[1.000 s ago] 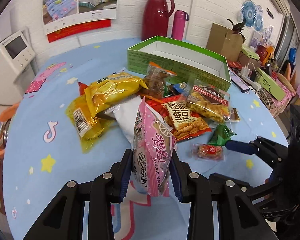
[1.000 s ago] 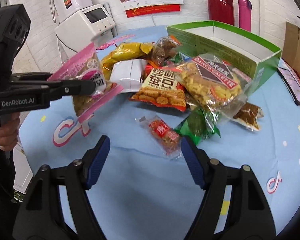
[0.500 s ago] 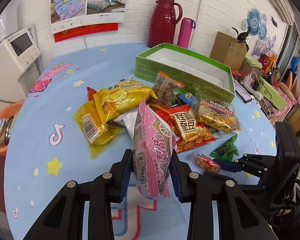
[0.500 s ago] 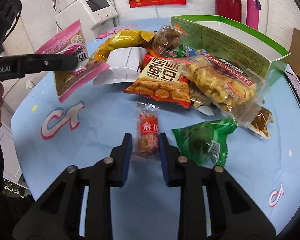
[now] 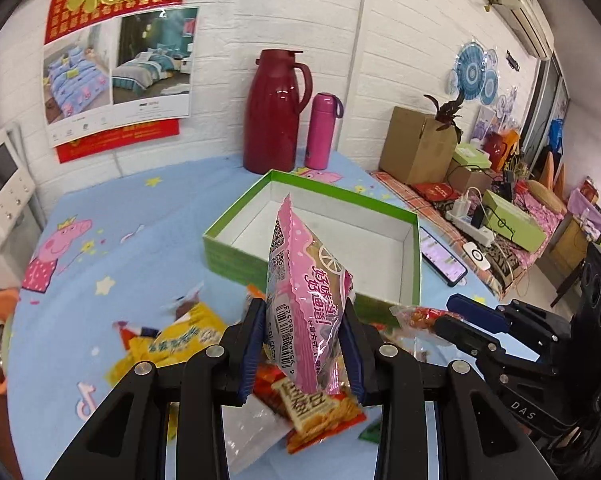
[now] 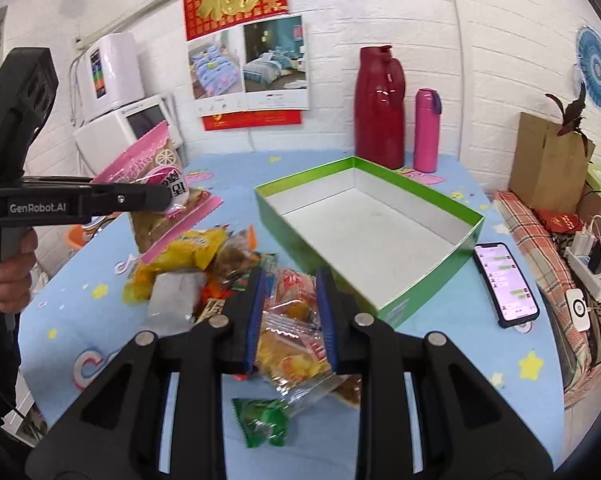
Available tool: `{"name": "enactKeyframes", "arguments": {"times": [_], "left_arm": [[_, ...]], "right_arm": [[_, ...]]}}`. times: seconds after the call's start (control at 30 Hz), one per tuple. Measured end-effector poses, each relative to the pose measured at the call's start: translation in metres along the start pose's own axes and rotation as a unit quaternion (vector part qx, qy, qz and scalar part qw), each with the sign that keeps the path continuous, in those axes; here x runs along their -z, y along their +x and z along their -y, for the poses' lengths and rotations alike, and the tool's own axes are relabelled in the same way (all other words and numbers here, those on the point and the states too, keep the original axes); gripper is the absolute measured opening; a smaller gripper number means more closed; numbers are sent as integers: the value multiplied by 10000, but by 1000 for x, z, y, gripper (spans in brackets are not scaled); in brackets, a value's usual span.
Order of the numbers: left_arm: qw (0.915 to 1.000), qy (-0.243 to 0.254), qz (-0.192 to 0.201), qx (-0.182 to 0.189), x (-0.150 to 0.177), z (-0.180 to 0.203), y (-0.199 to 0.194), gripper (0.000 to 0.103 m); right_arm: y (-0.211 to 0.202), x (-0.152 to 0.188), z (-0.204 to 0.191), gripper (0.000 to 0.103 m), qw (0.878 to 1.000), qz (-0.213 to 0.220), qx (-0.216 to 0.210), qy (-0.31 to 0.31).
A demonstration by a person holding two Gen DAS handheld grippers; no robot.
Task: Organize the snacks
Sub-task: 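Carry the pink bag into the green box and open the left tool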
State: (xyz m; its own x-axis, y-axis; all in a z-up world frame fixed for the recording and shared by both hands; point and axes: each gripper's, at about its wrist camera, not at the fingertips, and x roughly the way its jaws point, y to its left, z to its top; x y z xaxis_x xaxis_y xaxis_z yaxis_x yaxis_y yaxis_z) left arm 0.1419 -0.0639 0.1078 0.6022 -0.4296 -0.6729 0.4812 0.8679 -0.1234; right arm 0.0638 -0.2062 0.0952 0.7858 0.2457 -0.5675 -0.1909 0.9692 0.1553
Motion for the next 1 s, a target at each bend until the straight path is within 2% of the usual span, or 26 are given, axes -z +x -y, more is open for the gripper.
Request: {"name": "enactKeyframes", "arguments": {"times": [0.2, 0.4, 0.43, 0.47, 0.5, 0.53, 0.57, 0.6, 0.67, 0.8, 0.83, 0.9, 1.0], "left_arm": [[9997, 30, -240, 90, -35, 15, 70, 36], [9986, 35, -519, -1, -48, 21, 126, 36], [9985, 51, -546, -6, -48, 21, 133, 37], [9984, 88, -555, 8, -48, 20, 139, 42], [9983, 125, -560, 37, -47, 20, 143, 51], [9982, 121, -590, 22, -46, 18, 146, 80], [9983, 41, -575, -91, -43, 16, 146, 94], [9988, -34, -452, -210, -40, 13, 143, 94], [9991, 3, -331, -271, -35, 12, 136, 94], [9990, 14, -234, -372, -33, 9, 114, 94], [9991, 0, -178, -375, -32, 9, 105, 94], [9992, -55, -45, -386, -30, 8, 86, 94], [9985, -73, 132, -519, -23, 10, 58, 94]], "right_arm": [[33, -11, 45, 28, 9985, -116, 296, 447], [64, -14, 70, 28, 9974, -282, 360, 558], [71, -14, 72, 28, 9975, -322, 343, 519], [76, -13, 72, 29, 9978, -347, 340, 454], [82, -12, 72, 38, 9979, -401, 365, 363], [85, -10, 71, 48, 9976, -469, 437, 278], [85, -7, 69, 66, 9978, -428, 472, 200], [81, -5, 66, 78, 9985, -305, 433, 131], [73, -4, 62, 87, 9982, -243, 552, 62], [46, -15, 59, 89, 9982, -14, 597, 84], [37, -18, 58, 91, 9983, 71, 566, 119], [16, -23, 52, 102, 9979, 287, 549, 173], [-11, -25, 37, 102, 9973, 536, 500, 60]]}}
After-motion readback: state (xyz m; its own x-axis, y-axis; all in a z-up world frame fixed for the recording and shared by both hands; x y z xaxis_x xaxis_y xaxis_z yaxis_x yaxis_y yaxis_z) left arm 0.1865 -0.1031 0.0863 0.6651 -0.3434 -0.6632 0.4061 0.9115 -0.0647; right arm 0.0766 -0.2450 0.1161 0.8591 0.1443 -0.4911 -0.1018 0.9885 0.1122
